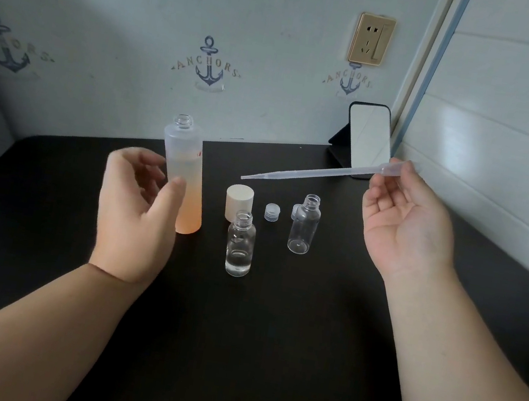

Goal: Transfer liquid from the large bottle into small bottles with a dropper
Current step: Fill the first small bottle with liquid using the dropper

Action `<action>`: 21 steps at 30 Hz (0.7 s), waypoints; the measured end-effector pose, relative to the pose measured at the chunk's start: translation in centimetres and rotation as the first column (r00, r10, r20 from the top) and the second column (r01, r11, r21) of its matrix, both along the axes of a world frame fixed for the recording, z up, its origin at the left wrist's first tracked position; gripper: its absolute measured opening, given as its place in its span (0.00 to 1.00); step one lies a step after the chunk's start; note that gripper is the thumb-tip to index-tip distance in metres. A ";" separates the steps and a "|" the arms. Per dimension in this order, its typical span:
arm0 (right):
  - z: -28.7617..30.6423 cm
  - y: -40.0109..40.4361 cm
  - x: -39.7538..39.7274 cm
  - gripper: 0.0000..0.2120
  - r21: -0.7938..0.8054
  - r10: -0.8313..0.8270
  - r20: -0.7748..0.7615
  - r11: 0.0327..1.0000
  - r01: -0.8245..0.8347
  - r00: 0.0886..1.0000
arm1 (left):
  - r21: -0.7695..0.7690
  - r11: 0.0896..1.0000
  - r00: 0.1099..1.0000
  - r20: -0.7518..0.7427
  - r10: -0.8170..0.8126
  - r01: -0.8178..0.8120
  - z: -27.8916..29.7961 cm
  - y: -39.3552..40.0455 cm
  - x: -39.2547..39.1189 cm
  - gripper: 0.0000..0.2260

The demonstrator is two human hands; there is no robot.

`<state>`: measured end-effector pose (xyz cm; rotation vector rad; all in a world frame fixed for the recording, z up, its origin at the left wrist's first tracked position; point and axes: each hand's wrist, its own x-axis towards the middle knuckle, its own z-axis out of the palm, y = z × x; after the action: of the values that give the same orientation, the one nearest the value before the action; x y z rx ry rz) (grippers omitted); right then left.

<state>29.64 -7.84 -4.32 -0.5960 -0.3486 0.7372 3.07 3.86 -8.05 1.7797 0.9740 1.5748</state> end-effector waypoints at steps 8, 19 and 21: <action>-0.4 0.3 0.3 0.05 0.004 0.035 0.050 0.999 -0.036 0.998 | -0.280 0.960 0.953 -0.290 -0.089 0.004 -1.3 2.0 1.0 0.17; -0.2 0.2 0.1 0.08 0.078 0.042 0.042 0.996 -0.045 0.998 | -0.208 0.975 0.946 -0.292 -0.140 0.080 -0.5 0.9 0.6 0.17; -0.2 0.1 0.1 0.09 0.082 0.033 0.042 0.996 -0.036 0.999 | -0.197 0.976 0.940 -0.308 -0.148 0.089 -0.2 0.7 0.7 0.18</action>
<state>29.77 -7.73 -4.47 -0.5286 -0.4259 0.7412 3.78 4.51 -8.29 1.9619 1.0957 1.1037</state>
